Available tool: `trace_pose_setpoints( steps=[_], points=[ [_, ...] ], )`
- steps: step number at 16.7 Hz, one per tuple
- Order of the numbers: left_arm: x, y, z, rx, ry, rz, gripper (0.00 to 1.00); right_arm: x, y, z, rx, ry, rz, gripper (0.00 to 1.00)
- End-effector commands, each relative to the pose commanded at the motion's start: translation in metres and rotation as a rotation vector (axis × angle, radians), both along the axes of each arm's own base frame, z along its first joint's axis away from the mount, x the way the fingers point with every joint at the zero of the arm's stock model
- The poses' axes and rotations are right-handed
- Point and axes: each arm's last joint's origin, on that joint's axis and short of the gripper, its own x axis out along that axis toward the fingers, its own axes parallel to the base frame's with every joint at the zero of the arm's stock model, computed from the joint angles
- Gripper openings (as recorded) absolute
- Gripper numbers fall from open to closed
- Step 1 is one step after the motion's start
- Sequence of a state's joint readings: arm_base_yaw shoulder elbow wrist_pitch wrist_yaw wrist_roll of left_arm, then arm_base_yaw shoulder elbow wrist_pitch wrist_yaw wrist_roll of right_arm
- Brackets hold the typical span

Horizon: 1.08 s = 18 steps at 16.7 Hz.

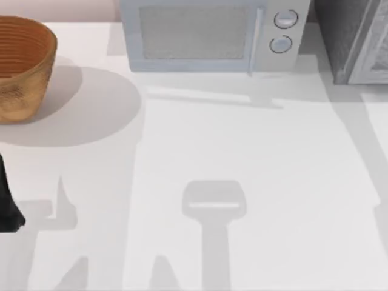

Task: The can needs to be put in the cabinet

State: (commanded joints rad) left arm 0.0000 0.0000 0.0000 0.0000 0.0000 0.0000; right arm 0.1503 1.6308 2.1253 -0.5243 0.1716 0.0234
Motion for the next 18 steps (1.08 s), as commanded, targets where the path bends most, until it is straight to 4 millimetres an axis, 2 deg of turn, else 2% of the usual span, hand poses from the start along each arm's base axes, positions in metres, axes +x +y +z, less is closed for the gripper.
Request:
trace_pose_setpoints(
  steps=[4,8,11,15,18],
  points=[
    [0.000,0.000,0.000,0.000,0.000,0.000,1.00,0.040,-0.001,0.012,0.001,-0.029,0.001,0.00],
    [0.000,0.000,0.000,0.000,0.000,0.000,1.00,0.071,-0.004,0.006,0.001,-0.034,0.003,0.00],
    [0.000,0.000,0.000,0.000,0.000,0.000,1.00,0.082,-0.006,0.000,0.001,-0.027,0.003,0.00],
    [0.000,0.000,0.000,0.000,0.000,0.000,1.00,0.083,-0.006,0.000,0.001,-0.027,0.003,0.00],
    [0.000,0.000,0.000,0.000,0.000,0.000,1.00,0.083,-0.006,0.000,0.001,-0.027,0.003,0.23]
  ],
)
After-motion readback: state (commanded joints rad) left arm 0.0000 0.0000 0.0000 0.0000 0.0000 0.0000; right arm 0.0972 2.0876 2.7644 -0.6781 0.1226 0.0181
